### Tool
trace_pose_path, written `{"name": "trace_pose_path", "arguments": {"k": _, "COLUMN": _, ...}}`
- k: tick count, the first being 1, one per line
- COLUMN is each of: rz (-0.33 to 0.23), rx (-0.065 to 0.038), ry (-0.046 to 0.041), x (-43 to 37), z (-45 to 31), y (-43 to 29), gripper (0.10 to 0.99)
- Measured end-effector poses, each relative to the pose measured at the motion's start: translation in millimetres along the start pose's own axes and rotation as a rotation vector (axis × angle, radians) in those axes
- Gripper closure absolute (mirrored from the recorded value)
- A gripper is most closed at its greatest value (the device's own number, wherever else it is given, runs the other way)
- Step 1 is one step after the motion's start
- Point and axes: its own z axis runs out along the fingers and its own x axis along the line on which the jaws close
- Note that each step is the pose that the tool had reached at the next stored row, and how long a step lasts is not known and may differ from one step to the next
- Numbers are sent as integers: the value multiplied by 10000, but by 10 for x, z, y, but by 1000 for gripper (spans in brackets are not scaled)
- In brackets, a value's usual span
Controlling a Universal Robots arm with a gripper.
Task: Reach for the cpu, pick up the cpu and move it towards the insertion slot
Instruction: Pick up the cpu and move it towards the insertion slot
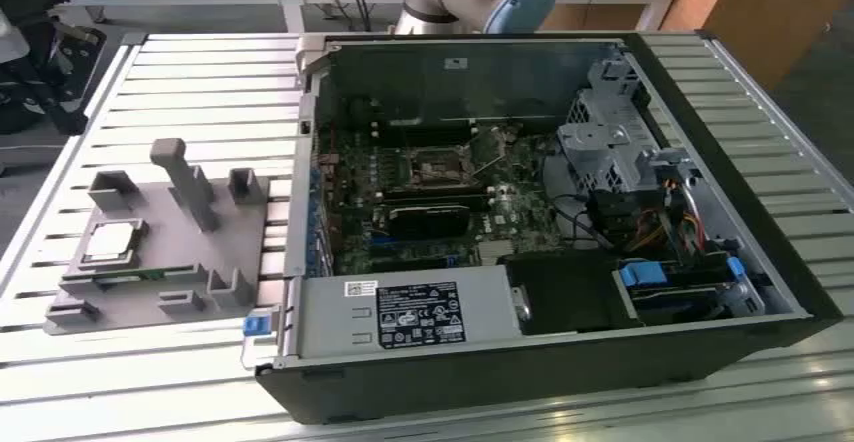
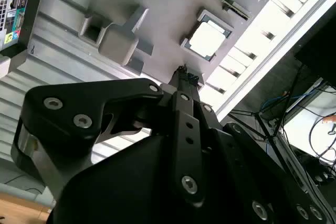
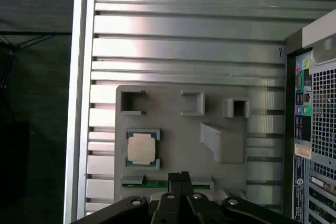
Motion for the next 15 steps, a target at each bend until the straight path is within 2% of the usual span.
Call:
{"name": "trace_pose_path", "arguments": {"k": 9, "rz": 2, "rx": 0, "ry": 0, "x": 19, "z": 0, "y": 0, "gripper": 980}}
{"name": "trace_pose_path", "arguments": {"k": 15, "rz": 0, "rx": -1, "ry": 0, "x": 188, "z": 12, "y": -24, "gripper": 980}}
